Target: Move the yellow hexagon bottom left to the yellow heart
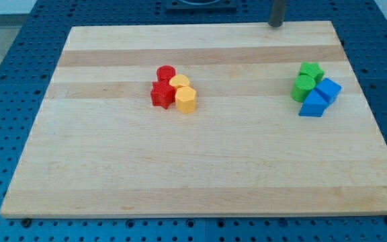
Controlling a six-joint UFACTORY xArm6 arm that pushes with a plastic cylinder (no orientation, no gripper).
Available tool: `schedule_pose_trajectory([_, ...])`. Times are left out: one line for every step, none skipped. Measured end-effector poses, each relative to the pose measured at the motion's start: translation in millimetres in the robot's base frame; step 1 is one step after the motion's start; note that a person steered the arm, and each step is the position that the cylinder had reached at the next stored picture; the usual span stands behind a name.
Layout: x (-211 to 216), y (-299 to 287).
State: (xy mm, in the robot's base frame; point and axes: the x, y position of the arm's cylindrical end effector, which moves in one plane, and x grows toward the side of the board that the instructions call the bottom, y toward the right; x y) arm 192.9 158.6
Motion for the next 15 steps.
schedule_pose_trajectory([7.5, -25.6])
schedule_pose_trajectory([13.4, -29.0])
schedule_pose_trajectory([38.6, -38.8])
schedule_pose_trajectory([101.6, -59.7])
schedule_pose_trajectory([157.4, -60.9])
schedule_pose_trajectory([209.5, -73.2])
schedule_pose_trajectory([249.8, -99.5])
schedule_pose_trajectory([254.2, -125.5])
schedule_pose_trajectory([254.2, -141.2])
schedule_pose_trajectory([254.2, -127.1])
schedule_pose_trajectory([244.8, -121.6])
schedule_pose_trajectory([241.8, -131.0])
schedule_pose_trajectory([241.8, -144.2])
schedule_pose_trajectory([241.8, -160.7])
schedule_pose_trajectory([241.8, -180.0])
